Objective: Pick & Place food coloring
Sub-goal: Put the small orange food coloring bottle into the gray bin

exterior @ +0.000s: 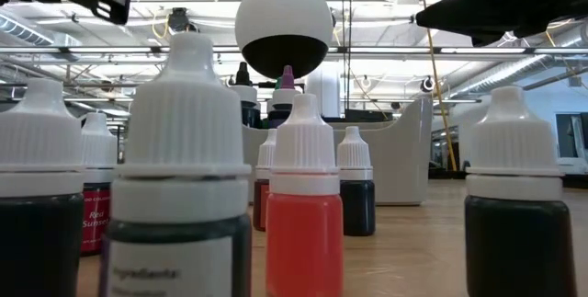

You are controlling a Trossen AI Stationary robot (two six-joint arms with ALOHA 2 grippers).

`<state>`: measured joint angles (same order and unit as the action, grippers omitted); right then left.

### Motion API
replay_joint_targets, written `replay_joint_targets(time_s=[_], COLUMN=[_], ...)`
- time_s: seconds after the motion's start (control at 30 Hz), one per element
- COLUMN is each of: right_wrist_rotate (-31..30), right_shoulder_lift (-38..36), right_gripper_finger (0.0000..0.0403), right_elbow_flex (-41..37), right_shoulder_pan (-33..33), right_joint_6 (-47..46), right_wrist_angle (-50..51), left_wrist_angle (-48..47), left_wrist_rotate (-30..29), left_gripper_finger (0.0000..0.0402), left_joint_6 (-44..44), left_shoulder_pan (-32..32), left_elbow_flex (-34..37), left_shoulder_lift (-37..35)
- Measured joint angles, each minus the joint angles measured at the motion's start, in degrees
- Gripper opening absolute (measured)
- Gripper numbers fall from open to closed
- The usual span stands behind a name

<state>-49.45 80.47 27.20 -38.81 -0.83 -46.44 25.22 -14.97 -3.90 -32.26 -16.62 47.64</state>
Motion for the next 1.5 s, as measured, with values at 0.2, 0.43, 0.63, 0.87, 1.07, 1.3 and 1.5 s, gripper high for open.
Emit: replay_joint_targets(time_s=[0.2,0.43,0.63,0.87,1.07,1.3,1.5], right_wrist_rotate=[0.0,0.0,0.1,0.2,7.5,8.5,15.2], right_shoulder_lift=[0.0,0.0,0.0,0.0,0.0,0.4,5.4], right_gripper_finger=[0.0004,0.0002,0.0004,0.0014,0.0033,0.0032,0.0032], right_elbow_flex=[0.0,0.0,0.0,0.0,0.0,1.0,14.2], right_shoulder_pan=[0.0,0.0,0.0,0.0,0.0,0.0,-3.6], right_joint_6=[0.0,-0.7,-3.0,-3.0,-1.7,-2.0,11.6], right_wrist_angle=[0.4,2.9,2.5,1.9,0.7,-2.7,4.8], left_wrist_angle=[-1.4,-10.2,-11.9,-12.4,-15.2,-19.1,-20.9], left_wrist_rotate=[0.0,-0.1,-0.1,-2.5,-9.8,-10.6,-10.6], left_gripper_finger=[0.0035,0.0035,0.0035,0.0035,0.0035,0.0035,0.0035], left_joint_6=[-0.9,-1.9,-2.0,-15.0,-16.2,-10.3,-8.2], left_shoulder_pan=[-3.2,-4.3,-4.3,-5.7,-7.0,-6.7,-6.7], left_elbow_flex=[-4.8,-16.5,-24.8,-27.8,-27.7,-27.7,-27.7], left_shoulder_lift=[7.6,22.4,31.6,37.4,38.4,37.8,37.8])
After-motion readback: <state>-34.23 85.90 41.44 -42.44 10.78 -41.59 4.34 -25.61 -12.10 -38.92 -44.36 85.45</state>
